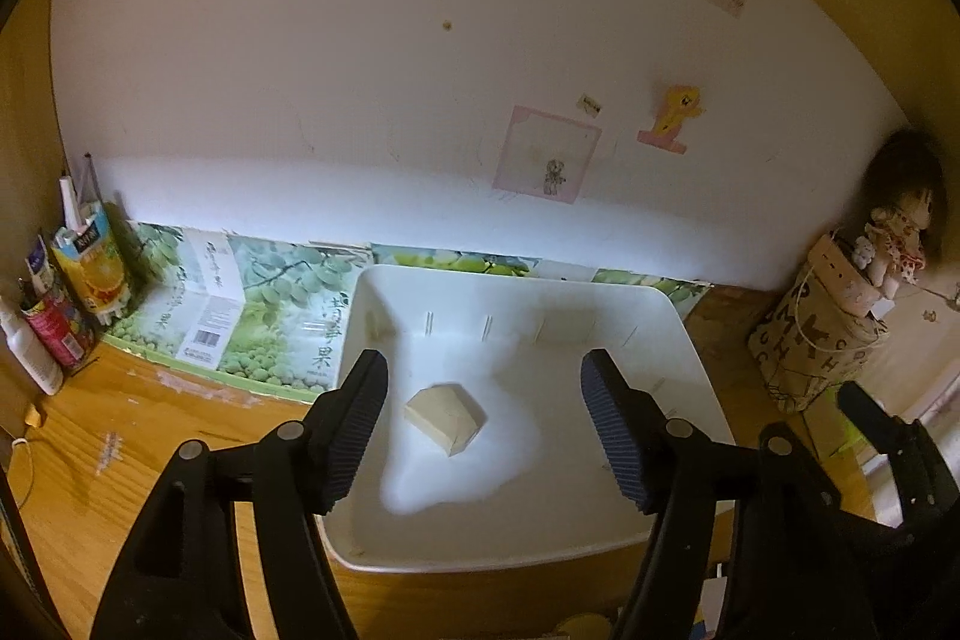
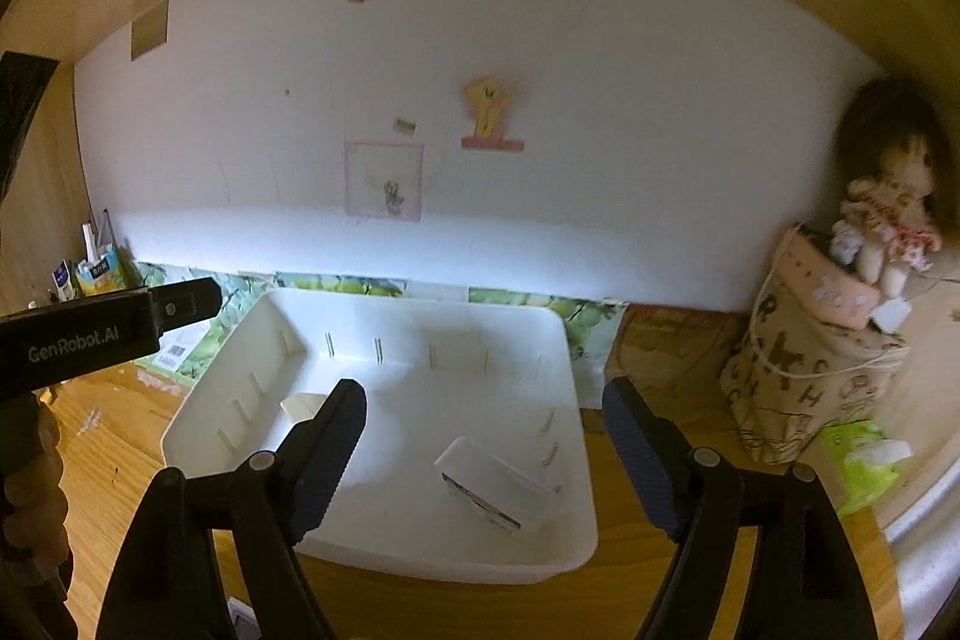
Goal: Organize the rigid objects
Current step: 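Move both tools back from the tray toward the remaining desk items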
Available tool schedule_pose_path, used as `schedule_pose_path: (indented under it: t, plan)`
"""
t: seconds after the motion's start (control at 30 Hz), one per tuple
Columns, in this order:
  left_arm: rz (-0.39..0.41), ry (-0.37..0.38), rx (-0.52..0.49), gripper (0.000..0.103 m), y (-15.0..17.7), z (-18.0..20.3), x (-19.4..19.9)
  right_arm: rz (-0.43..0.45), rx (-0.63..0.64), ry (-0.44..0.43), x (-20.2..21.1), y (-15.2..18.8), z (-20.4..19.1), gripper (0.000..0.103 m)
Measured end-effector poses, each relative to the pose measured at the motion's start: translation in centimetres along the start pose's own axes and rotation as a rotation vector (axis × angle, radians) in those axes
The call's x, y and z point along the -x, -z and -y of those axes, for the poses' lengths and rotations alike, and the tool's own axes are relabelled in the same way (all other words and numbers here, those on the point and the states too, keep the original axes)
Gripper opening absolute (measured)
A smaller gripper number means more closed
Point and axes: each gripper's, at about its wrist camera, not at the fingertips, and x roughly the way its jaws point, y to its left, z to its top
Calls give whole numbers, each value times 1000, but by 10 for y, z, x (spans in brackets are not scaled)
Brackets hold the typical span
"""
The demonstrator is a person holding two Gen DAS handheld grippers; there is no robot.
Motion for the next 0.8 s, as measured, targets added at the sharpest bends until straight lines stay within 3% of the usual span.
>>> schedule_pose_path:
  t: [0.23, 0.57, 0.8]
  plan:
    - [24, -3, -27, 71, 8, -5, 27, 73, -29, 45, 39, 6, -1, 82]
    - [82, -103, -28, 71, 31, -3, 86, 116, -54, 23, 91, 26, 10, 82]
    - [34, -163, 1, 71, 60, -9, 114, 89, -66, 5, 124, 50, 17, 84]
